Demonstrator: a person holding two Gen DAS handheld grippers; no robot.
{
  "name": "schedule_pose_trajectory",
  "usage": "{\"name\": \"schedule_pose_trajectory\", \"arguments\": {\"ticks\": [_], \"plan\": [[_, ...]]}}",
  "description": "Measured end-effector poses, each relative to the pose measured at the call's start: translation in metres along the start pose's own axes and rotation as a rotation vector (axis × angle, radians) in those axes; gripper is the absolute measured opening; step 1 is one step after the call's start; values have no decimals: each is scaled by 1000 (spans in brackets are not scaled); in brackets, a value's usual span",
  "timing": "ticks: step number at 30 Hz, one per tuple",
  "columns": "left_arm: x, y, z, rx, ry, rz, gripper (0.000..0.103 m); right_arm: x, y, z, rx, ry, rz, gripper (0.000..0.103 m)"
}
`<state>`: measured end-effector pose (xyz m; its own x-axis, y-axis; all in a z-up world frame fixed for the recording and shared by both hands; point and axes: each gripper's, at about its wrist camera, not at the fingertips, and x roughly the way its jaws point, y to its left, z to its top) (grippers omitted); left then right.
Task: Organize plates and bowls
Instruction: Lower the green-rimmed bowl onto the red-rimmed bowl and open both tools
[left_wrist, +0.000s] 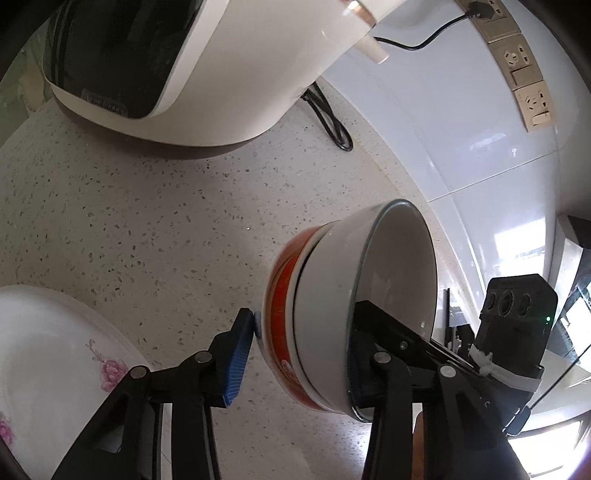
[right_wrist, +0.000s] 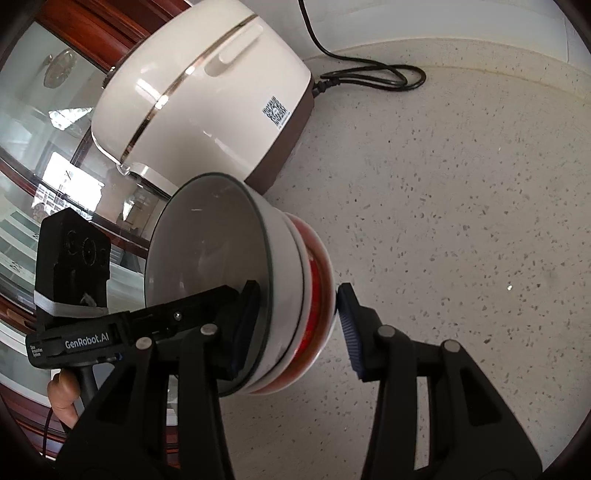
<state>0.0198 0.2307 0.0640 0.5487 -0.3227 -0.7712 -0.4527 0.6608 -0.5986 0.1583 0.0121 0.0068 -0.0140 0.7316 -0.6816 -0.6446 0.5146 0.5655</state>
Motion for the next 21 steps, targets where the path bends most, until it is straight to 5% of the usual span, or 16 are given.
{"name": "schedule_pose_trajectory", "arguments": {"ticks": [13,21], "plan": [[-84,6,-2,-24,-106,50,43,-12,75,7,-58,-9,77,47],[-122,50,-30,-87,-160,105,43,20,119,-13,-110,55,127,47]]}}
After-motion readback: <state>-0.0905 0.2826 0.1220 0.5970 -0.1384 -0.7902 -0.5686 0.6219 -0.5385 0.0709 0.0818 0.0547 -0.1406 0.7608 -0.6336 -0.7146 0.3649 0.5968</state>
